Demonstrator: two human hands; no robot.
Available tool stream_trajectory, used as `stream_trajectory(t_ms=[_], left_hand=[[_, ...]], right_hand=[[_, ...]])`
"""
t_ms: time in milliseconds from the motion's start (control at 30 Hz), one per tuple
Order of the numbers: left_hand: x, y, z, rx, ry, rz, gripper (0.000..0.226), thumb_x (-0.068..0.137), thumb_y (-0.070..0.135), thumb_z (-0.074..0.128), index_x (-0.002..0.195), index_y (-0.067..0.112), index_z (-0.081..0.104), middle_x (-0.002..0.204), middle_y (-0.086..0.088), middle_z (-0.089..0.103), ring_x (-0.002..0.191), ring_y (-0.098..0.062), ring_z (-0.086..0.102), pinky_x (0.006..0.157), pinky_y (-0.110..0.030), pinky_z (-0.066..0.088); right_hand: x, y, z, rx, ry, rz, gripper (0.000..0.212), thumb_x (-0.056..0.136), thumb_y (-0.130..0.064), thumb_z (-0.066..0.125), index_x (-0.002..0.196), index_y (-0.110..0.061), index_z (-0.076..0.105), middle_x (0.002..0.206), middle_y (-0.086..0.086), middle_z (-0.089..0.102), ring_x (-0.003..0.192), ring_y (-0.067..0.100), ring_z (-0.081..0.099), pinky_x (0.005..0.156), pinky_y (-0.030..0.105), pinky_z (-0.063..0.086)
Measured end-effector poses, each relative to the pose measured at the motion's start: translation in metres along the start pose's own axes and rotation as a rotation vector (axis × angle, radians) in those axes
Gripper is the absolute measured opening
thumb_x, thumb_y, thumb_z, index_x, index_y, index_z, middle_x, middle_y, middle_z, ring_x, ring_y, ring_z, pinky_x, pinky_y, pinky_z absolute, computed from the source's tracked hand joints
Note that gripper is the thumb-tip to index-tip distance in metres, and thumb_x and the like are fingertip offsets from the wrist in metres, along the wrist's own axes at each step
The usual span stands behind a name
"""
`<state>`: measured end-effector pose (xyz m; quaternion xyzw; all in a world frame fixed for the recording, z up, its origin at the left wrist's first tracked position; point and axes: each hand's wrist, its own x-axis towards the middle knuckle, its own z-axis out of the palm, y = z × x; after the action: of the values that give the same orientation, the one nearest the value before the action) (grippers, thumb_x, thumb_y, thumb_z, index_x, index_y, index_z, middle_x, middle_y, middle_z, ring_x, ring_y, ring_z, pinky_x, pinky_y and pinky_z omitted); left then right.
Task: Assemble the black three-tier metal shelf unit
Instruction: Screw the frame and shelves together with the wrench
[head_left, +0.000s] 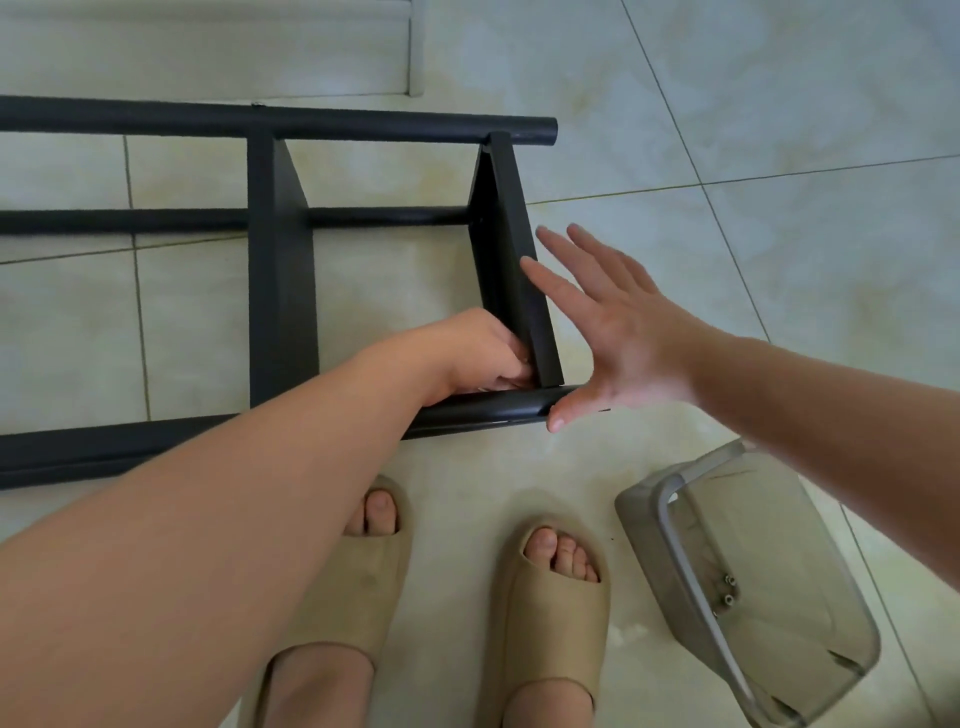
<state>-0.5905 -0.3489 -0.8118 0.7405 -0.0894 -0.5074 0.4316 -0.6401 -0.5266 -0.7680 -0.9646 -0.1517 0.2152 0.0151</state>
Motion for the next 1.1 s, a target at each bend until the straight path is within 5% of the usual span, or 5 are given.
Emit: stream_trajectory(t_ms=[67,233,433,833,1100], left_hand=[[0.001,-0.002,-0.001,-0.003,0.003,-0.003,0.01,0.087,0.004,0.063,0.083,-0.004,0.068,0.055,-0.005,0.05,0.05,-0.015,0.044,0.053,-0.018,0.035],[0.006,-0.008,0.0,-0.058,0.003,0.007,0.024,0.087,0.006,0.066,0.106,-0.008,0.069,0.084,-0.013,0.064,0.074,-0.02,0.059,0.074,-0.028,0.046],[0.009,-0.001,-0.001,0.086,0.0,-0.104,0.018,0.087,0.01,0.059,0.099,0.003,0.07,0.059,-0.006,0.047,0.053,-0.019,0.038,0.058,-0.027,0.032],[0.015,-0.013,-0.001,-0.095,0.045,-0.012,0.024,0.088,0.003,0.064,0.109,-0.005,0.071,0.061,-0.003,0.061,0.041,-0.009,0.052,0.046,-0.014,0.04],[0.02,-0.007,-0.001,0.049,0.053,-0.072,0.008,0.082,0.009,0.061,0.076,0.013,0.057,0.049,-0.006,0.039,0.041,-0.017,0.032,0.046,-0.021,0.026]], right_hand=[[0.009,0.0,-0.004,-0.047,-0.101,-0.002,0.151,0.053,-0.089,0.067,0.16,-0.021,-0.017,0.163,-0.003,-0.033,0.149,0.017,-0.032,0.12,0.033,-0.019],[0.014,0.0,-0.005,-0.076,-0.17,-0.025,0.152,0.056,-0.092,0.062,0.155,-0.02,-0.028,0.158,-0.002,-0.043,0.146,0.013,-0.037,0.123,0.035,-0.018],[0.022,-0.003,-0.011,-0.164,-0.2,-0.098,0.153,0.054,-0.097,0.053,0.154,-0.017,-0.031,0.156,-0.003,-0.045,0.144,0.01,-0.04,0.122,0.036,-0.019],[0.024,0.002,0.006,-0.114,-0.11,-0.15,0.147,0.052,-0.101,0.037,0.154,-0.017,-0.029,0.159,-0.004,-0.039,0.143,0.007,-0.039,0.121,0.027,-0.015],[0.024,0.004,0.008,-0.127,-0.082,-0.152,0.145,0.055,-0.1,0.036,0.155,-0.016,-0.027,0.162,-0.002,-0.036,0.144,0.009,-0.038,0.122,0.03,-0.015]])
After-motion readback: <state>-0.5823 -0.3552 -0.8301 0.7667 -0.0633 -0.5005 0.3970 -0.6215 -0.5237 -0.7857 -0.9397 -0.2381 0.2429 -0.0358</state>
